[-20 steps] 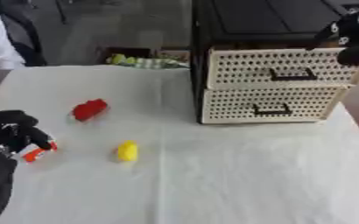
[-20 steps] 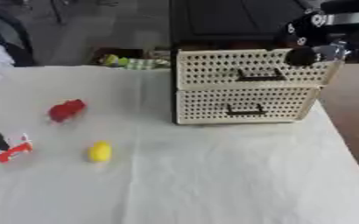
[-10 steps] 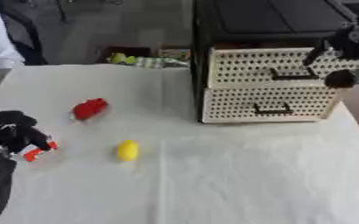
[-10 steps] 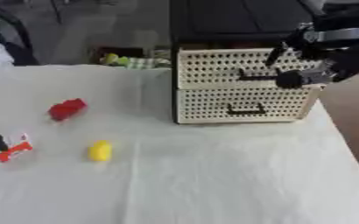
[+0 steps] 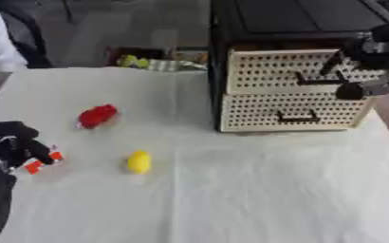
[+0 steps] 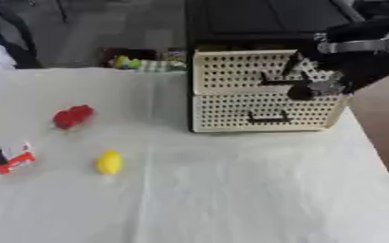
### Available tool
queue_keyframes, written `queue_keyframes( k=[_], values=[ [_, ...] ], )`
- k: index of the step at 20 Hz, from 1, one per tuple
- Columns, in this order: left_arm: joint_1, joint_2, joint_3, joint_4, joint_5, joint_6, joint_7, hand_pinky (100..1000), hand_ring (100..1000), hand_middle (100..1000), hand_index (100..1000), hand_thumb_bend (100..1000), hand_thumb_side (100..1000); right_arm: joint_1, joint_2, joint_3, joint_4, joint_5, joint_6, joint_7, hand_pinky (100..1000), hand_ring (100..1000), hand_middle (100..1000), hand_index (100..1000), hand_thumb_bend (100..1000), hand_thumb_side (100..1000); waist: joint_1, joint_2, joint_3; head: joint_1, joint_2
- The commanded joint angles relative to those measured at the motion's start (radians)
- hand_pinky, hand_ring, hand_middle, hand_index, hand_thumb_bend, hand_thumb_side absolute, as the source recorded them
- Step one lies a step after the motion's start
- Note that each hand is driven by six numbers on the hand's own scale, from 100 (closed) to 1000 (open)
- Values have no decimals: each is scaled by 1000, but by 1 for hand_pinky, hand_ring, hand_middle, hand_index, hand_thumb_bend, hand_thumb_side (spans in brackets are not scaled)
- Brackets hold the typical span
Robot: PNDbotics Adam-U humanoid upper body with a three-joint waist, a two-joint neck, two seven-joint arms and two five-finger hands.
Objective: Pick up objects from table and place into drawer.
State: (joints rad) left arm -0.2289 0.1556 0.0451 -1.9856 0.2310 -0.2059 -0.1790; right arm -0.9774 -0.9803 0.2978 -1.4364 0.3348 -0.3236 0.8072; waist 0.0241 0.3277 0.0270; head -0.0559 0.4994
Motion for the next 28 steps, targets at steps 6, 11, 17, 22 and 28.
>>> queue_keyframes(
  k=[6, 11, 17, 22, 28],
  values=[
    [-12, -2, -3, -14, -6, 6, -3, 477, 532, 587, 717, 128, 959, -30, -4, -1, 41, 42, -21, 0, 100, 100, 100, 859, 655, 958, -2, -12, 3, -4, -9],
    [-12, -4, -2, -14, -6, 7, -2, 477, 532, 587, 717, 130, 962, -37, 2, -13, 63, 42, -62, 35, 100, 100, 100, 860, 721, 773, -2, -10, 4, -6, -11],
    [-14, -7, -4, -14, -7, 11, -5, 477, 530, 587, 717, 131, 964, -34, -2, -15, 47, 40, -95, 80, 100, 100, 100, 857, 726, 707, -2, -7, 2, -6, -10],
    [-15, -8, -5, -14, -8, 12, -6, 478, 530, 588, 716, 133, 966, -25, -12, -1, -6, 65, -118, 93, 100, 100, 100, 855, 701, 683, -3, -5, 3, -7, -10],
    [-18, -9, -6, -14, -8, 17, -7, 478, 530, 588, 715, 136, 971, -7, -35, 23, -104, 136, -124, 39, 100, 100, 100, 862, 636, 692, -7, -4, 4, -10, -11]
  ],
)
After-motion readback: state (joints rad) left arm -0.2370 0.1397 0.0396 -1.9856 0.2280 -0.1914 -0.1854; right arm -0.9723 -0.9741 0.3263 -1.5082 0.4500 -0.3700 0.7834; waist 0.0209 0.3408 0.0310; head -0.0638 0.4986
